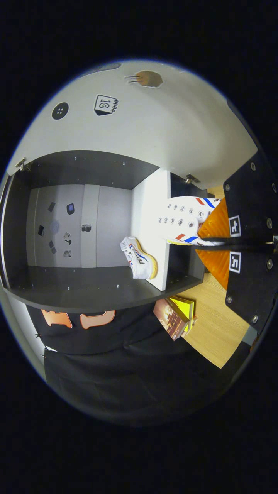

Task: Open the shoe cabinet door, grab the shoes and put them into the shoe cabinet, then close the shoe cabinet door.

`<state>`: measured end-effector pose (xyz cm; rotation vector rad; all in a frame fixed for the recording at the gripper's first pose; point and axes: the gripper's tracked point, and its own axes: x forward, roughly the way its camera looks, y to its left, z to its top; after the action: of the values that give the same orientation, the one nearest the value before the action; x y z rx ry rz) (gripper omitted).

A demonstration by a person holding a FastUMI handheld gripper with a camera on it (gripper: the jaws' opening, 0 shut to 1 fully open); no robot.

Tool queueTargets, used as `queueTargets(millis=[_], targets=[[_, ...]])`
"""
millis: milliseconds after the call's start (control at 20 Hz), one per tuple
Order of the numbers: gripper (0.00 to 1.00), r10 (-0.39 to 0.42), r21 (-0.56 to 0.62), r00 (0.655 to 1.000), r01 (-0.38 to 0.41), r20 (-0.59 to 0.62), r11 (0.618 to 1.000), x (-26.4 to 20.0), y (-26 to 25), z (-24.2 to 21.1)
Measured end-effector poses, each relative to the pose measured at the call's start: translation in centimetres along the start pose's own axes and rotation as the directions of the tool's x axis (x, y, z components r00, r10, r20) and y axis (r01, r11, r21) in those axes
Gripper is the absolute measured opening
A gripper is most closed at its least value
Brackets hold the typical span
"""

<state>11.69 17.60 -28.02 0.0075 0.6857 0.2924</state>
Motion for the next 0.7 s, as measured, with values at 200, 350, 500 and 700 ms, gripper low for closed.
queueTargets(millis=[200,350,500,700], targets=[[0.0,-0.03,-0.012,0.999,0.031,0.015,0.999,3.1,-1.7,2.8],[0.0,-0.055,-0.022,0.998,0.055,0.013,0.998,6.4,-3.1,5.0],[0.0,-0.07,-0.014,0.998,0.07,0.007,0.997,10.5,-4.4,6.5],[0.0,-0.082,-0.008,0.997,0.081,-0.012,0.997,15.6,-5.2,7.9]])
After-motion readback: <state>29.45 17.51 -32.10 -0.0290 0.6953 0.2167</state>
